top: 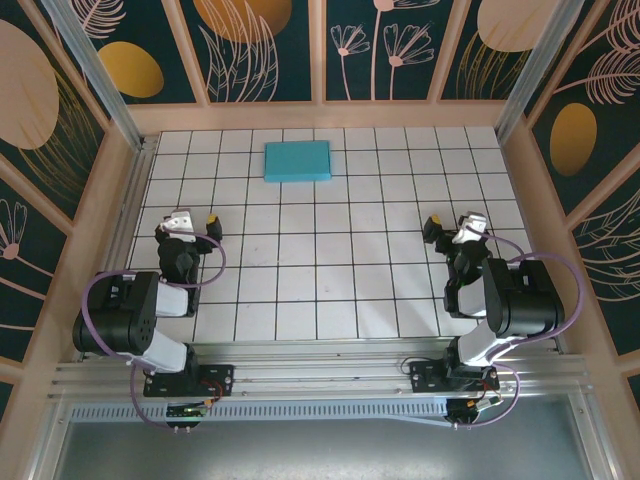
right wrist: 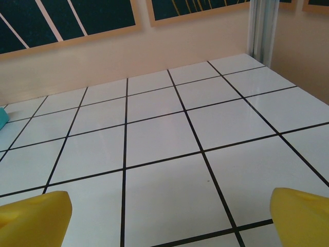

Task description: Fold the paper box

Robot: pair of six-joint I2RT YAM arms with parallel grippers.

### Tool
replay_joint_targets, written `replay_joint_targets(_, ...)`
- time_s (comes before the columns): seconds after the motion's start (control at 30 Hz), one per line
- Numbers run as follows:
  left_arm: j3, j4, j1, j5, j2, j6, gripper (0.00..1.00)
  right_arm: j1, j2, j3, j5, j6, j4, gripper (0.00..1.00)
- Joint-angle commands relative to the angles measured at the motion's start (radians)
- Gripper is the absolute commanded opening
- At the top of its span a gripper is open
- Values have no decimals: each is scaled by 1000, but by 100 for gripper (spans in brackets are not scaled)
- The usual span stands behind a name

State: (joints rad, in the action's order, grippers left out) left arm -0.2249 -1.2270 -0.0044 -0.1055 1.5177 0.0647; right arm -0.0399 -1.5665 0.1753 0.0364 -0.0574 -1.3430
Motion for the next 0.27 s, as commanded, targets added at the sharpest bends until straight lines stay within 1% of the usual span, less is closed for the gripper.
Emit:
replay_joint_targets(0.0, -14, -35, 9, 0, -1, 20, 99, 12, -1, 28, 29, 21, -23, 99)
replay_joint_targets(0.17, -14, -35, 9, 0, 0, 19, 99, 12, -2, 22, 20, 24, -31, 99)
replay_joint_targets(0.23, -14, -35, 9, 0, 0, 19, 99, 13, -4, 0, -4, 33, -76, 99)
